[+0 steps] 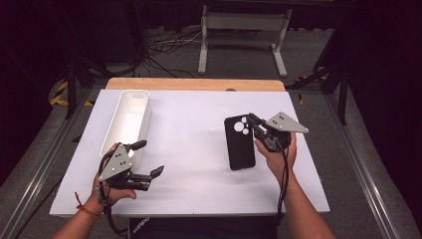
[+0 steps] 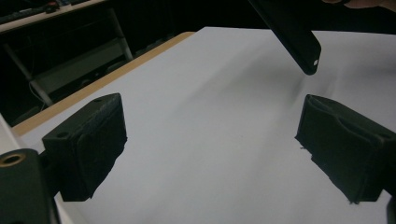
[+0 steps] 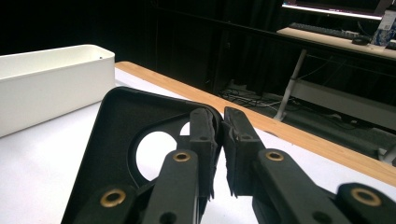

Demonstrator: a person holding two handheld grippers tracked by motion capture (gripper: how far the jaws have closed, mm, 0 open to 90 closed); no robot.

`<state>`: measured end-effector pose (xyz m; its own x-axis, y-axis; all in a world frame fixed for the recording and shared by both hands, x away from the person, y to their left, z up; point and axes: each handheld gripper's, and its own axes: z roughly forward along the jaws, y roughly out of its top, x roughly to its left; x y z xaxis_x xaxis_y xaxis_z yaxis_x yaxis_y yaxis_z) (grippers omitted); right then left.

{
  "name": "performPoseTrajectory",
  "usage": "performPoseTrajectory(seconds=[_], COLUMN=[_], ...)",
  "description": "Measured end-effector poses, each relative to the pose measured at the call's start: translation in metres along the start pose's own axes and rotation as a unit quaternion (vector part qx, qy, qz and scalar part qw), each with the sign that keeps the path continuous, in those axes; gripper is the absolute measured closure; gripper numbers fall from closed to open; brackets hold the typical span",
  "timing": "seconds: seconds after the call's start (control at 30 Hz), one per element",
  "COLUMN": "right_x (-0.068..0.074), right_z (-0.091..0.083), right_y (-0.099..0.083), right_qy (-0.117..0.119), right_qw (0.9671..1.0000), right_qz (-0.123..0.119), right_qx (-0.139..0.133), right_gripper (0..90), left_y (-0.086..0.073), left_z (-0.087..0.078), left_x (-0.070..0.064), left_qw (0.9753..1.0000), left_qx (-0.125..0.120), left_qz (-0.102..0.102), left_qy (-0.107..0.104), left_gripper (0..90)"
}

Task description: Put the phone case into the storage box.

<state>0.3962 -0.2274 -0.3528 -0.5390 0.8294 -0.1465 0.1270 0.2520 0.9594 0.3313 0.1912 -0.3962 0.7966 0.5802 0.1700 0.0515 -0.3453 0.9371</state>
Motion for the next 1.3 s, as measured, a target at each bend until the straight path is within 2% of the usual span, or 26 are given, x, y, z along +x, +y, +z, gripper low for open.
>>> performPoseTrajectory(seconds=[0.13, 0.27, 0.43, 0.57, 0.63, 0.7, 0.9, 1.03, 1.1, 1.17, 1.27, 1.3], right_x=[0.004, 0.008, 0.013, 0.020, 0.021, 0.025, 0.036, 0.040, 0.045, 0.050, 0.057, 0.059], right_z=[0.000, 0.000, 0.002, 0.006, 0.007, 0.009, 0.014, 0.016, 0.017, 0.019, 0.021, 0.022], right_y=[0.001, 0.002, 0.003, 0.004, 0.004, 0.004, 0.002, 0.002, 0.001, 0.001, 0.000, 0.000], right_qy=[0.003, 0.005, 0.003, 0.011, 0.013, 0.016, 0.026, 0.029, 0.031, 0.033, 0.036, 0.036], right_qw=[1.0000, 0.9999, 0.9999, 0.9998, 0.9998, 0.9998, 0.9995, 0.9994, 0.9993, 0.9991, 0.9988, 0.9987], right_qz=[0.000, 0.000, -0.004, -0.007, -0.008, -0.008, -0.013, -0.014, -0.016, -0.022, -0.030, -0.034], right_qx=[-0.007, -0.010, -0.014, -0.014, -0.015, -0.014, -0.013, -0.014, -0.014, -0.014, -0.015, -0.015], right_gripper=[82.9, 82.9, 82.9, 82.8, 82.8, 82.8, 82.8, 82.8, 82.8, 82.8, 82.8, 82.8], left_y=[0.009, 0.016, 0.024, 0.032, 0.034, 0.038, 0.046, 0.048, 0.049, 0.049, 0.050, 0.050], left_z=[0.015, 0.022, 0.036, 0.049, 0.053, 0.060, 0.070, 0.076, 0.079, 0.080, 0.085, 0.086], left_x=[-0.001, -0.001, -0.004, -0.007, -0.008, -0.009, -0.013, -0.013, -0.014, -0.013, -0.012, -0.011], left_qw=[1.0000, 0.9999, 0.9998, 0.9994, 0.9994, 0.9996, 0.9993, 0.9993, 0.9993, 0.9994, 0.9986, 0.9987], left_qx=[-0.004, -0.005, -0.010, -0.013, -0.011, -0.009, -0.019, -0.012, -0.010, -0.007, -0.009, -0.004], left_qz=[0.002, 0.007, 0.004, 0.003, 0.003, -0.006, -0.010, -0.011, -0.020, -0.017, -0.040, -0.039], left_qy=[-0.008, -0.012, -0.019, -0.031, -0.031, -0.026, -0.029, -0.032, -0.031, -0.029, -0.035, -0.034], left_gripper=[9.3, 9.8, 10.0, 10.0, 10.2, 10.4, 12.4, 14.2, 16.7, 18.2, 21.9, 23.4])
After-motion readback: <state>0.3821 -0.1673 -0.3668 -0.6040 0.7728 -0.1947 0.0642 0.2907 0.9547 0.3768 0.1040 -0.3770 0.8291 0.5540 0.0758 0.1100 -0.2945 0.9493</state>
